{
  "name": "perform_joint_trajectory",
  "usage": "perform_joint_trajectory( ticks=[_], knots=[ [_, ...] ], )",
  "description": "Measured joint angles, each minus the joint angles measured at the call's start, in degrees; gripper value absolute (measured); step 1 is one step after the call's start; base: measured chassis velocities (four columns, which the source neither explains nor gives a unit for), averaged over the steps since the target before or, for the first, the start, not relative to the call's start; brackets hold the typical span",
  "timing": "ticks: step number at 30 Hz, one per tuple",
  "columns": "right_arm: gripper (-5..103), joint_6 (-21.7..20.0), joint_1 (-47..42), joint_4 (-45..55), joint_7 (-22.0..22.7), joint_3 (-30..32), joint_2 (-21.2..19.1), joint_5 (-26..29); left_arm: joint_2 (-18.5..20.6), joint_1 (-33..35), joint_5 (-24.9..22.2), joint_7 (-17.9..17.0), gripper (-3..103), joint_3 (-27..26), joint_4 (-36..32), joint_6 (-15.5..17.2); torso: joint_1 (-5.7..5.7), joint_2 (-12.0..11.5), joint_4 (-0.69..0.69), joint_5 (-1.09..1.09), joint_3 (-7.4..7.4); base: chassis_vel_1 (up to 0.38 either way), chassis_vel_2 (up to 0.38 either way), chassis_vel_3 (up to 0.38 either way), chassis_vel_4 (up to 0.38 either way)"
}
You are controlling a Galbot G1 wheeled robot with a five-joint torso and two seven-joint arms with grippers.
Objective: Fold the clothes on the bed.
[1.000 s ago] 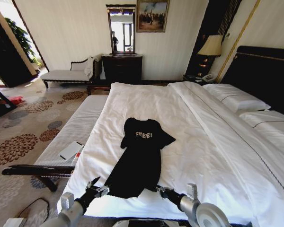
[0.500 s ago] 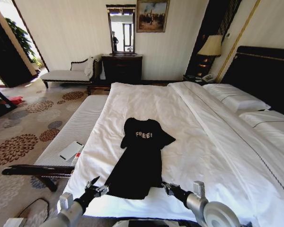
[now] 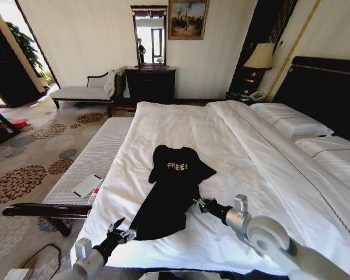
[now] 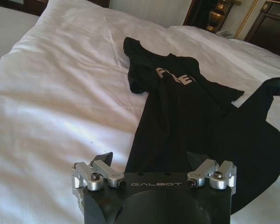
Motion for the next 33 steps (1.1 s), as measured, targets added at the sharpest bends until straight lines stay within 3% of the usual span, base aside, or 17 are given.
perform_joint_trajectory(
  ticks=[4, 9, 25, 33],
  knots=[
    [0, -0.27, 2.34, -1.05, 0.40, -3.26, 1.02, -0.41, -0.68, 0.64, 0.31, -0.01, 90, -0.52, -0.31, 0.01, 0.00, 0.00, 0.00, 0.00, 0.00, 0.000, 0.000, 0.000, 0.000],
    [0, -0.05, -3.96, -1.27, 0.03, 0.51, 1.43, -2.60, -0.91, 1.30, 0.49, 0.15, 90, -1.13, -0.17, -0.03, 0.00, 0.00, -0.04, 0.01, -0.01, 0.000, 0.000, 0.000, 0.000],
    [0, 3.84, -33.69, 0.87, -3.33, 24.78, 9.45, -13.54, 0.73, 0.87, -0.02, 0.78, 90, -1.00, 0.81, -0.42, -0.01, 0.01, -0.02, 0.00, -0.01, 0.000, 0.000, 0.000, 0.000],
    [0, 5.46, -40.13, 1.33, -3.65, 29.10, 13.32, -18.21, 2.27, 1.38, -0.32, 1.24, 90, -1.37, 1.85, -0.57, -0.01, 0.01, -0.02, -0.01, -0.01, 0.000, 0.000, 0.000, 0.000]
  ],
)
